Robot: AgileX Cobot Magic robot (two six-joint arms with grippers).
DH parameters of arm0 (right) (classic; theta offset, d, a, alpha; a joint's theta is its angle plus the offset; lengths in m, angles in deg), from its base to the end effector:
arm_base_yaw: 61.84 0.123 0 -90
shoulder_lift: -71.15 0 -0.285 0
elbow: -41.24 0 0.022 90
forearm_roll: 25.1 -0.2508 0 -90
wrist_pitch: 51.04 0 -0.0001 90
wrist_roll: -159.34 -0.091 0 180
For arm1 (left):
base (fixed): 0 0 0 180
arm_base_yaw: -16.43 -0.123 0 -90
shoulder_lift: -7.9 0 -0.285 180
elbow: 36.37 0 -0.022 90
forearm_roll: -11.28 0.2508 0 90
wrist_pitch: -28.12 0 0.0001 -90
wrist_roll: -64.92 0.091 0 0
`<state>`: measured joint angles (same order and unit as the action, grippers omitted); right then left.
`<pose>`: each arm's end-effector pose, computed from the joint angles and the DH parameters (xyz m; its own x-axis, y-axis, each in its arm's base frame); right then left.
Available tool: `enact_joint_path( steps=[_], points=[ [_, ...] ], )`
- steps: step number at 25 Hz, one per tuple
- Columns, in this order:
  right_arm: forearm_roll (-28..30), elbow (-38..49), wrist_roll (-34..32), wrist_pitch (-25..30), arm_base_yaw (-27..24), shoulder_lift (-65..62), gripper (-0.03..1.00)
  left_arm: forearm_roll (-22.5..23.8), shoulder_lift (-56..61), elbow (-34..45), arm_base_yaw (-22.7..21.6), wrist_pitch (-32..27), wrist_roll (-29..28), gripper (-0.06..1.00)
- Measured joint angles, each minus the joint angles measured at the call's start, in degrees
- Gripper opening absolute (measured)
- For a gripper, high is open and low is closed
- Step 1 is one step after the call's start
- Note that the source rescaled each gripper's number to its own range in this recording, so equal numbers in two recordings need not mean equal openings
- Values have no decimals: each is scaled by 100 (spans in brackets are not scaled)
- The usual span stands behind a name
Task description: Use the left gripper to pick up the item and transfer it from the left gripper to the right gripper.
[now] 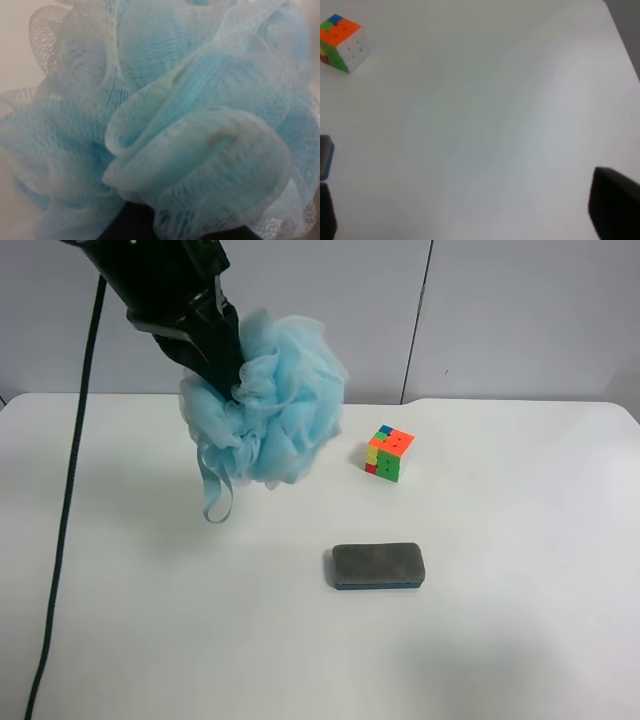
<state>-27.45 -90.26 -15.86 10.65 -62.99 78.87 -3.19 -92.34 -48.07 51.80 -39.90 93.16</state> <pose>-0.0058 0.0034 0.2764 -0.4660 -0.0549 -0.8831 -0.0419 0.9983 -0.0400 0.2625 -0.2122 0.3510 -0.4393 0.7727 -0.4582 0.8781 0.4770 -0.0375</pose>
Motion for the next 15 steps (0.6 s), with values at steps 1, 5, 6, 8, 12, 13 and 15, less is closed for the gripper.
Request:
enact_joint_path(
  steps=[1, 5, 6, 8, 12, 13, 15],
  points=[
    [0, 0, 0, 0, 0, 0, 100, -167, 0, 0, 107, 0, 221, 1],
    [-6, 0, 0, 0, 0, 0, 100, -291, 0, 0, 154, 6, 593, 1],
    [-18, 0, 0, 0, 0, 0, 100, -291, 0, 0, 154, 6, 685, 1],
    [-18, 0, 0, 0, 0, 0, 100, -291, 0, 0, 154, 11, 881, 1],
    [-140, 0, 43, 0, 0, 188, 100, -298, 0, 107, 154, 88, 1332, 1],
    [-258, 0, 121, 0, 0, 302, 100, -305, 0, 185, 154, 127, 1470, 1],
    [-507, -9, 319, 0, 0, 596, 100, -348, 0, 387, 154, 160, 1708, 1]
  ],
)
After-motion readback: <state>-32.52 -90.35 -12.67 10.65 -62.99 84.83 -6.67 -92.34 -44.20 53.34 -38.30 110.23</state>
